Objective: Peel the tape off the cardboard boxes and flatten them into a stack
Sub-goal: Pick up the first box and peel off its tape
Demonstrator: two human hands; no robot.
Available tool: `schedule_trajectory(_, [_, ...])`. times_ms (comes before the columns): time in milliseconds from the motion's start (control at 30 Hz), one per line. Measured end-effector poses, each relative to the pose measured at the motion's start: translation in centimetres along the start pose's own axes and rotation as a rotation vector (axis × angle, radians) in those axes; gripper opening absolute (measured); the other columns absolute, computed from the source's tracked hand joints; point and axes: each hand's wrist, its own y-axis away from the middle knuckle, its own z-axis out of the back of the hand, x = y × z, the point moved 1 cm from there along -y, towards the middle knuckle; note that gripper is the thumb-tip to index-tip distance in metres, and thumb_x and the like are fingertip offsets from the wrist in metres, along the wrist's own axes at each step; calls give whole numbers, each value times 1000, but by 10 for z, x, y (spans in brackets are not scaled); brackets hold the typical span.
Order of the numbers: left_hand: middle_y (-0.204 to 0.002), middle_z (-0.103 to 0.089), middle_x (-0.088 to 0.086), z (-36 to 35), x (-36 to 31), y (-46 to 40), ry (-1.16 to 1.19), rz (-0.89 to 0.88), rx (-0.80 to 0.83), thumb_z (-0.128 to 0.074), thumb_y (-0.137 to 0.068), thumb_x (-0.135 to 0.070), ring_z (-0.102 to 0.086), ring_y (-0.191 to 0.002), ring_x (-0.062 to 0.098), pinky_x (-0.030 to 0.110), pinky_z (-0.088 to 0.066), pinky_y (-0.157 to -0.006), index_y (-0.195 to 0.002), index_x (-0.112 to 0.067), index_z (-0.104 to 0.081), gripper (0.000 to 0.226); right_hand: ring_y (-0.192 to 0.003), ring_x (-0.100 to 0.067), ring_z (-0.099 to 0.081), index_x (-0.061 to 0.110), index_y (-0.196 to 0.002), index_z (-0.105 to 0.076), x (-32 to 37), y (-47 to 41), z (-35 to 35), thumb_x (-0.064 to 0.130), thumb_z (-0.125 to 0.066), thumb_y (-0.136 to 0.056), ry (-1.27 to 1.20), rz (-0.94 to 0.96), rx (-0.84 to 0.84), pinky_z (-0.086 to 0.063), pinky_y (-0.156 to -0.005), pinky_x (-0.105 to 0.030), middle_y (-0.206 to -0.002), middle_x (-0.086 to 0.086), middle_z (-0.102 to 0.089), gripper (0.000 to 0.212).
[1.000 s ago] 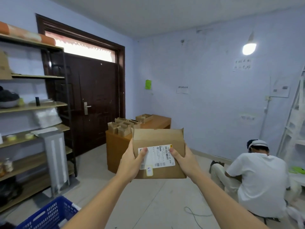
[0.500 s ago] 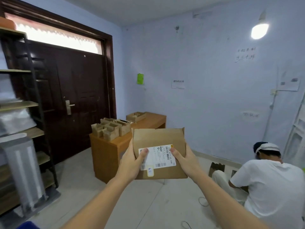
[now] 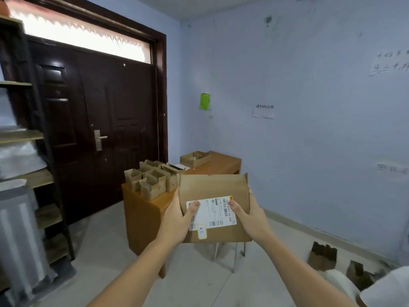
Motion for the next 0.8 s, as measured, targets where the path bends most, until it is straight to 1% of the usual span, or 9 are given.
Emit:
schedule_trajectory(67, [-124, -67, -21, -7, 14, -48, -24, 6, -9, -58, -89, -73, -66, -113, 2, 37, -58, -95, -155, -40, -29, 80, -102, 3, -65, 54, -155, -14, -7, -47, -6, 84, -58, -76, 5, -3, -2, -53, -87, -27, -114, 31, -66, 96])
schedule_trajectory(133, [-123, -67, -22, -15, 25, -96, -25, 0, 2, -58, -88, -73, -65, -113, 0, 38, -57, -97, -155, -40, -31, 79, -102, 1, -66, 52, -156, -15, -14, -92, -8, 83, -59, -76, -1, -6, -5, -53, -85, -25, -115, 29, -67, 96])
schedule_trajectory(233, [-122, -68, -23, -34, 40, -162, -26, -12, 23, -58, -84, -79, -65, -112, -2, 39, -57, -97, -149, -38, -39, 79, -105, -2, -67, 52, -155, -17, -28, -155, -4, 85, -58, -75, -6, -12, -19, -55, -93, -33, -115, 26, -69, 96])
schedule_trajectory(333, [-123, -66, -27, -58, 60, -223, -52, -18, 46, -58, -87, -76, -62, -115, -3, 40, -53, -101, -147, -45, -39, 70, -105, -4, -68, 53, -155, -18, -48, -216, 3, 90, -58, -69, 4, -17, -26, -56, -96, -38, -112, 24, -71, 102])
schedule_trajectory(400, [-122, -66, -29, -75, 76, -264, -55, -19, 58, -58, -87, -75, -62, -114, -5, 41, -54, -101, -144, -48, -38, 66, -103, -4, -69, 55, -153, -18, -64, -258, 5, 91, -58, -68, 7, -20, -24, -58, -92, -36, -110, 22, -73, 101])
schedule_trajectory(533, [-123, -65, -29, -110, 106, -344, -45, -5, 36, -56, -83, -81, -61, -115, -5, 40, -55, -101, -142, -50, -39, 68, -96, 7, -69, 57, -152, -19, -96, -345, 8, 87, -60, -73, 6, 17, -5, -54, -78, -19, -107, 30, -72, 93])
schedule_trajectory(633, [-119, -66, -32, -129, 124, -402, -49, 9, 8, -57, -86, -76, -61, -111, -10, 36, -56, -98, -134, -60, -40, 53, -98, 5, -68, 53, -154, -19, -111, -416, 7, 86, -60, -74, 18, 31, 24, -54, -82, -21, -109, 28, -72, 95])
schedule_trajectory(733, [-119, -68, -28, -139, 140, -455, -40, 31, -20, -60, -92, -65, -63, -110, -8, 34, -57, -97, -146, -48, -37, 61, -104, 2, -68, 51, -155, -21, -124, -482, -3, 83, -61, -76, -3, 36, 59, -55, -92, -29, -114, 26, -71, 95])
schedule_trajectory(800, [-120, -69, -24, -140, 151, -487, -61, 47, -40, -61, -95, -59, -64, -110, -4, 34, -56, -97, -150, -40, -37, 63, -103, 5, -66, 52, -155, -19, -132, -521, -13, 78, -63, -80, -12, 41, 83, -53, -89, -23, -115, 27, -70, 91])
